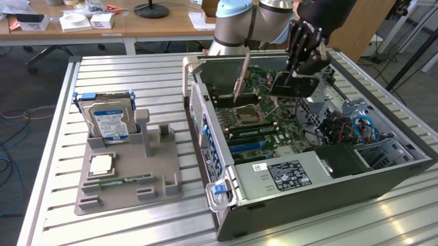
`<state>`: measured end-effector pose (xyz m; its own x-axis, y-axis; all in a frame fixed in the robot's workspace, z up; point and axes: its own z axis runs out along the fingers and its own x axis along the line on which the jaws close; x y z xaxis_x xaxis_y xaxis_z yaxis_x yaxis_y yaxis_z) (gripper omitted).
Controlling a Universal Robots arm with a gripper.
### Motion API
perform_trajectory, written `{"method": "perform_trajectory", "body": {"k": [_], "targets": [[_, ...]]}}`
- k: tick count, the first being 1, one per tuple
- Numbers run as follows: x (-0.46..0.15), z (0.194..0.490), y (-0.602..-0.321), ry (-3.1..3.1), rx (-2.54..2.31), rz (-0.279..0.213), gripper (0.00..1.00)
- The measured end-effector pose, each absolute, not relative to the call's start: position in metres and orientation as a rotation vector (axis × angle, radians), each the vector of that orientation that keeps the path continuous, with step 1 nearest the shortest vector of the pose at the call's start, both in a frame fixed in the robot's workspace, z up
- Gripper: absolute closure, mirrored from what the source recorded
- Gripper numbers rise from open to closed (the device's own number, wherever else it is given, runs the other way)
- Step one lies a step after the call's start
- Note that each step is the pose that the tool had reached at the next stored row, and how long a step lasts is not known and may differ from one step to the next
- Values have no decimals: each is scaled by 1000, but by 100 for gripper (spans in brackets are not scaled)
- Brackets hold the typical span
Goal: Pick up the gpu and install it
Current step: 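Insert the gpu into the slot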
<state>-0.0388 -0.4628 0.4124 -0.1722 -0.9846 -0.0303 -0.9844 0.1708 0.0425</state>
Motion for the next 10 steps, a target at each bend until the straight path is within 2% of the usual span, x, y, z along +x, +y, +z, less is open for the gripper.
{"method": "perform_trajectory", "body": {"k": [10], "targets": [[-39,412,-463,-2338,2097,-73,74]]}}
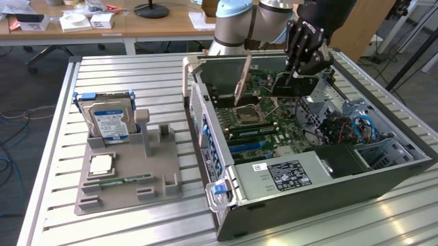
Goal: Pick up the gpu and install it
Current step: 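Insert the gpu into the slot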
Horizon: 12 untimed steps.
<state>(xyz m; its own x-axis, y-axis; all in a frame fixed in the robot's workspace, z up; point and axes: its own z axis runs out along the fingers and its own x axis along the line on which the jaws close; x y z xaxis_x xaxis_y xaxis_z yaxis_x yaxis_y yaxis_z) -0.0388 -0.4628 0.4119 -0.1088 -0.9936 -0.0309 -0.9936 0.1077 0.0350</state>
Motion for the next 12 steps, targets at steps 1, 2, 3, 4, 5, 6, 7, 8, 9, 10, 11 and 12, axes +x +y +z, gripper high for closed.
{"method": "perform_trajectory", "body": {"k": [1,2,3,4,5,6,7,8,9,10,11,12], "targets": [[-39,412,-463,-2338,2099,-72,74],[-39,412,-463,-2337,2099,-72,74],[-39,412,-463,-2338,2099,-72,74],[-39,412,-463,-2338,2099,-71,74],[-39,411,-463,-2340,2103,-67,74],[-39,410,-463,-2340,2108,-61,74],[-39,410,-463,-2338,2114,-57,74],[-39,409,-463,-2334,2119,-57,74],[-39,409,-463,-2331,2122,-57,74],[-39,409,-463,-2330,2124,-57,74],[-39,409,-463,-2328,2125,-57,74],[-39,408,-463,-2326,2128,-57,74]]}}
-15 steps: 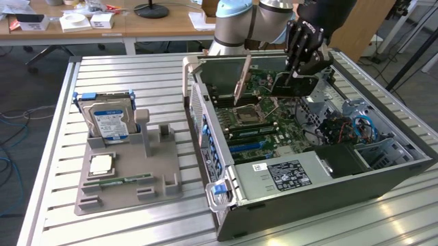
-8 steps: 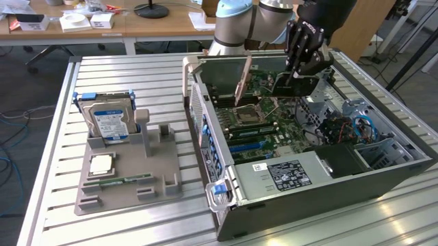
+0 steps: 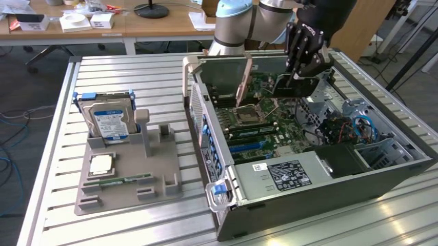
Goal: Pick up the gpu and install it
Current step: 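Insert the gpu into the slot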
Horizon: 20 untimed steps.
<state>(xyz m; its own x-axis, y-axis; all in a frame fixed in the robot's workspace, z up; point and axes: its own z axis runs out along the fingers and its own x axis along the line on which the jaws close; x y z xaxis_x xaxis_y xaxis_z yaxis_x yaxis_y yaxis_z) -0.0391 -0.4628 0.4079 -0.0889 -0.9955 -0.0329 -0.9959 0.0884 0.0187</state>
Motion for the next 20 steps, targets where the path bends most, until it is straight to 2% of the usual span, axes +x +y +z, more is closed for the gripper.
{"method": "perform_trajectory", "body": {"k": [20], "targets": [[-39,403,-463,2254,-2162,46,74]]}}
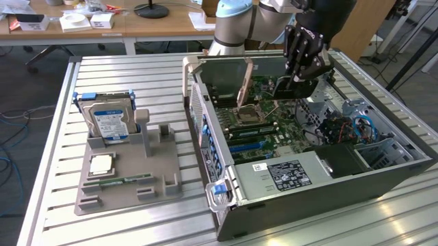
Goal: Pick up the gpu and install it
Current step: 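Insert the gpu into the slot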
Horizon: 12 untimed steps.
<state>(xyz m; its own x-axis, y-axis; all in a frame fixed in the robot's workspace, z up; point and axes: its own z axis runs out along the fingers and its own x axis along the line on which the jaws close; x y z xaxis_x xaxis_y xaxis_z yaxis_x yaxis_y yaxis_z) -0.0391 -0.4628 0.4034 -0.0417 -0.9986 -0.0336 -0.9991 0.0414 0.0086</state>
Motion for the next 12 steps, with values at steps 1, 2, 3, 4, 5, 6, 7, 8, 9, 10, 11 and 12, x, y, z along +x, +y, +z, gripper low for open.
{"method": "perform_trajectory", "body": {"k": [1,2,3,4,5,6,7,8,9,10,11,12], "targets": [[-39,403,-463,2249,-2167,46,74],[-39,403,-463,2247,-2169,46,74],[-39,403,-463,2247,-2169,46,74],[-39,403,-463,2247,-2169,46,74],[-39,403,-463,2247,-2169,46,74],[-39,403,-463,2246,-2169,47,74],[-39,401,-463,2245,-2167,48,74],[-39,400,-463,2244,-2167,49,74],[-39,398,-463,2244,-2167,50,74],[-39,396,-463,2243,-2166,51,74],[-39,394,-463,2243,-2166,51,74],[-39,393,-463,2242,-2166,51,74]]}}
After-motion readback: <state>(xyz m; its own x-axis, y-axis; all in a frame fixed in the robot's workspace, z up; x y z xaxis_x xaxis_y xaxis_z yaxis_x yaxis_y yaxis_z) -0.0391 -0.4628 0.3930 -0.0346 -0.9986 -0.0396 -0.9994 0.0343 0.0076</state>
